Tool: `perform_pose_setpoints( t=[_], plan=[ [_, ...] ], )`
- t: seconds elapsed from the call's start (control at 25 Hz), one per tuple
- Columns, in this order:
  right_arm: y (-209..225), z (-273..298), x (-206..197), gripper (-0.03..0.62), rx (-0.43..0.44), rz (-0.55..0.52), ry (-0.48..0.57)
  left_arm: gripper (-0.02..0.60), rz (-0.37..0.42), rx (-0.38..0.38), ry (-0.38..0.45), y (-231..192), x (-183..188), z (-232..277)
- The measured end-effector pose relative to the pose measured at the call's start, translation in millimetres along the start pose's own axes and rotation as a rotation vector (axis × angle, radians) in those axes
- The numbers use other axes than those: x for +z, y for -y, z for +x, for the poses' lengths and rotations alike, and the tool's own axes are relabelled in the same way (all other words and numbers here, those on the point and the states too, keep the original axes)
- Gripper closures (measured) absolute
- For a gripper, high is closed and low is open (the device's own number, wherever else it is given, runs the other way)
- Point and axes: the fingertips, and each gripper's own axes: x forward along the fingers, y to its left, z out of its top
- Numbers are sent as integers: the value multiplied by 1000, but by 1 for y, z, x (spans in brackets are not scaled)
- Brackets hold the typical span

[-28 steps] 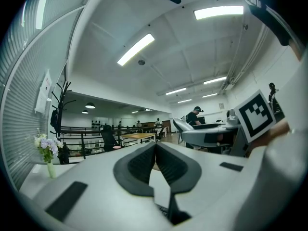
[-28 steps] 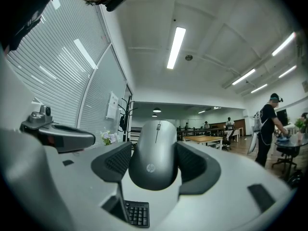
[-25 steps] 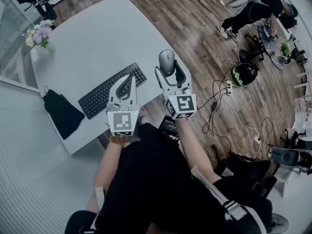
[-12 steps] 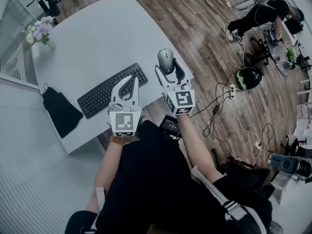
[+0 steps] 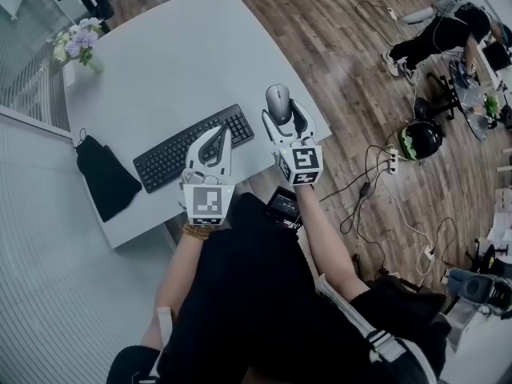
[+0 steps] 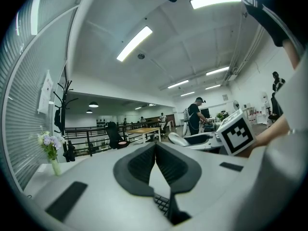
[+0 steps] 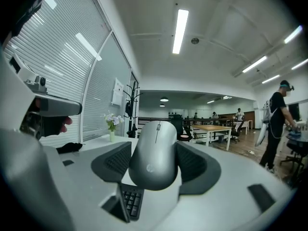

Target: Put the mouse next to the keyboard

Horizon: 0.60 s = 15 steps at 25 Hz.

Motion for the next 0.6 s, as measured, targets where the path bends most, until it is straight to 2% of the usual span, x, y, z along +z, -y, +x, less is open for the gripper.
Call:
perform_pose_setpoints(
  t=[0.6],
  plan=[
    [2, 40, -52, 295, 36, -11, -92, 570, 16, 21, -43, -11, -27, 4]
  ],
)
